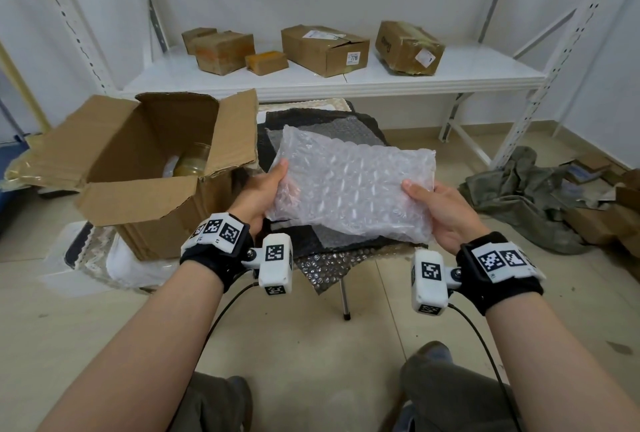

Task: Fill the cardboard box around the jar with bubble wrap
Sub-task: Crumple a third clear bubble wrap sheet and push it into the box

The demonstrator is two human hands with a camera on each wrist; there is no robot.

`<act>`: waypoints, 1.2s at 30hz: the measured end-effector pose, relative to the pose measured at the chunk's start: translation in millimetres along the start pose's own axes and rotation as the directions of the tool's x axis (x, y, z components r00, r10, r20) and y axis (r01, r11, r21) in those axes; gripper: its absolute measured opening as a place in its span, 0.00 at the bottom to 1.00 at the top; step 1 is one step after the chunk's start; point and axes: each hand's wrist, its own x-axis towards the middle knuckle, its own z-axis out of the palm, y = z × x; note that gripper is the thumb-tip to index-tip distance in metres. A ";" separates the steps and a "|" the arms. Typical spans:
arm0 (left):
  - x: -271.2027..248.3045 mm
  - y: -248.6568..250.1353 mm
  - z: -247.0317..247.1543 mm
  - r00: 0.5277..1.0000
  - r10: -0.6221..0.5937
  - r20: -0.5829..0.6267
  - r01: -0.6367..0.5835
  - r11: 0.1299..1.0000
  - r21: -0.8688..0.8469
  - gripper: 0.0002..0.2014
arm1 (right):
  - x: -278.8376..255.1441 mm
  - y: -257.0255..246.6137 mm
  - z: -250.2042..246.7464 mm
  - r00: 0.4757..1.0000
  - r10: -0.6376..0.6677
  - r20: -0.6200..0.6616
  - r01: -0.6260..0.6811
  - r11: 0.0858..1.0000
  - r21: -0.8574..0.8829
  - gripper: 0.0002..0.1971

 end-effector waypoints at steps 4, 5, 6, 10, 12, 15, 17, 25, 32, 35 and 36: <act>2.3 -3.2 -1.3 0.998 -0.015 0.054 0.010 0.996 0.088 0.27 | -1.5 0.0 0.7 1.000 -0.013 -0.013 0.013 1.000 0.003 0.11; 3.8 -6.1 -2.9 0.996 -0.019 0.084 0.009 0.993 0.121 0.33 | -2.4 -0.5 0.5 1.000 -0.025 -0.004 0.025 1.000 0.000 0.13; 7.0 -9.5 -5.0 0.993 -0.020 0.113 0.004 0.990 0.140 0.39 | -3.2 -0.8 0.4 0.999 -0.034 0.012 0.034 0.999 -0.012 0.16; -2.2 -2.0 -1.2 0.984 -0.003 0.179 -0.025 0.987 0.156 0.34 | -8.0 -2.6 5.6 0.997 -0.030 0.071 0.037 0.995 -0.097 0.19; -4.4 0.4 3.2 0.988 0.029 0.155 -0.052 0.987 0.149 0.26 | -8.4 -2.7 10.1 0.998 -0.041 0.049 0.045 0.995 -0.086 0.18; -9.5 3.6 12.6 0.985 0.150 0.087 -0.159 0.981 0.113 0.17 | -4.4 -0.6 17.0 0.998 -0.067 -0.011 0.066 0.995 -0.068 0.13; -13.5 5.6 22.1 0.962 0.268 0.056 -0.273 0.954 0.123 0.12 | -1.7 2.3 22.8 0.995 -0.091 -0.025 0.089 0.992 -0.090 0.12; -20.6 -2.7 57.9 0.774 0.619 0.136 -0.633 0.750 0.191 0.19 | -3.3 8.9 45.1 0.986 -0.164 0.033 0.166 0.983 -0.078 0.11; -28.3 -10.7 74.1 0.674 0.587 0.448 -0.738 0.515 0.436 0.19 | -10.5 5.5 50.4 0.911 -0.117 0.396 0.077 0.990 0.115 0.34; -33.0 -10.3 76.3 0.679 0.488 0.548 -0.726 0.553 0.409 0.24 | -7.2 10.4 48.0 0.925 -0.085 0.370 0.085 0.996 0.016 0.29; -34.5 -8.0 74.7 0.698 0.475 0.535 -0.689 0.648 0.324 0.22 | -4.5 12.6 46.4 0.937 -0.076 0.341 0.080 0.997 0.001 0.27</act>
